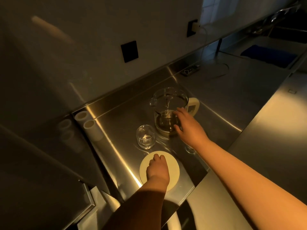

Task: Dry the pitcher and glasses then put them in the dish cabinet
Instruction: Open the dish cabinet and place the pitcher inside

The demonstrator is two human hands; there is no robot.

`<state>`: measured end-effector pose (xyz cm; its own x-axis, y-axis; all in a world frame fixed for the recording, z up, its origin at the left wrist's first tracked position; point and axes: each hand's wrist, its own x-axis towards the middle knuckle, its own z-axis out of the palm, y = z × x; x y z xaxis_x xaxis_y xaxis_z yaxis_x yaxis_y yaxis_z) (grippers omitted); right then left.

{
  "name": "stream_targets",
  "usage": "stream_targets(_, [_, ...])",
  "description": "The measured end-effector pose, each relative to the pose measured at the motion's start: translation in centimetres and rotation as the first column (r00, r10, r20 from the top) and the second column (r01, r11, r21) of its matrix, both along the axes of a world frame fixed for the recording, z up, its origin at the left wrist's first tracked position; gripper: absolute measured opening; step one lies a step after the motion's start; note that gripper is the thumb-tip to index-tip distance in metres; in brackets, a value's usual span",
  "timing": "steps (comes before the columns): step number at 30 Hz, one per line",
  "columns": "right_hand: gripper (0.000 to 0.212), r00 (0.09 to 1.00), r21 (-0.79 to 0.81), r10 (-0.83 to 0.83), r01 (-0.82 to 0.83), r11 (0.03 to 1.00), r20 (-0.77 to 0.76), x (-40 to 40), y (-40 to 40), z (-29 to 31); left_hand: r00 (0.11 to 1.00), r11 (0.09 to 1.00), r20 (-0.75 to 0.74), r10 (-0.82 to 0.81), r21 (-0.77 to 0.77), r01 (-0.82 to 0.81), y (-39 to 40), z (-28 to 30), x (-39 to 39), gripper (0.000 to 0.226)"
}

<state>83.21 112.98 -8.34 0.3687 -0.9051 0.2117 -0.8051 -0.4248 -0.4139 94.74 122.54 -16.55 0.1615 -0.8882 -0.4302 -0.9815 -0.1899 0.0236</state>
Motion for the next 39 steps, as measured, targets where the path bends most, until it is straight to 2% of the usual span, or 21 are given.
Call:
stream_targets(4, [0.060, 0.997, -0.011, 0.023, -0.024, 1.000, -0.080, 0.4, -2.2, -0.8, 0.999, 0.999, -0.005, 0.040, 0.002, -0.040, -0.2, -0.4, -0.1, 0.072])
stream_targets(7, [0.057, 0.994, -0.029, 0.034, -0.037, 0.999, -0.102, 0.6, -3.5, -0.9, 0.994, 0.994, -0.012, 0.104, -0.013, -0.105, -0.3, -0.7, -0.1, 0.067])
stream_targets(14, [0.026, 0.972, -0.157, 0.075, -0.112, 0.981, -0.223, 0.6, -5.5, -0.7, 0.991, 0.991, -0.011, 0.136, -0.006, -0.136, -0.4, -1.2, -0.1, 0.063])
stream_targets(22, [0.016, 0.951, -0.136, 0.096, -0.141, 0.981, -0.293, 0.8, -6.8, -0.6, 0.989, 0.989, 0.001, 0.148, -0.026, -0.148, -0.2, -1.5, -0.1, 0.061])
stream_targets(31, [0.010, 0.967, -0.144, 0.107, -0.143, 0.979, -0.233, 1.0, -7.1, -0.9, 0.989, 0.988, 0.000, 0.147, -0.043, -0.147, -0.3, -1.6, -0.2, 0.051])
stream_targets(35, [0.014, 0.941, -0.073, 0.122, -0.152, 0.986, -0.316, 1.2, -7.9, -0.4, 0.991, 0.990, 0.013, 0.137, -0.043, -0.136, -0.4, -1.6, -0.2, 0.051])
stream_targets(39, [0.014, 0.935, -0.023, 0.147, -0.163, 0.986, -0.322, 1.3, -8.3, -0.4, 0.991, 0.990, 0.020, 0.135, -0.039, -0.134, -0.4, -1.6, -0.2, 0.045])
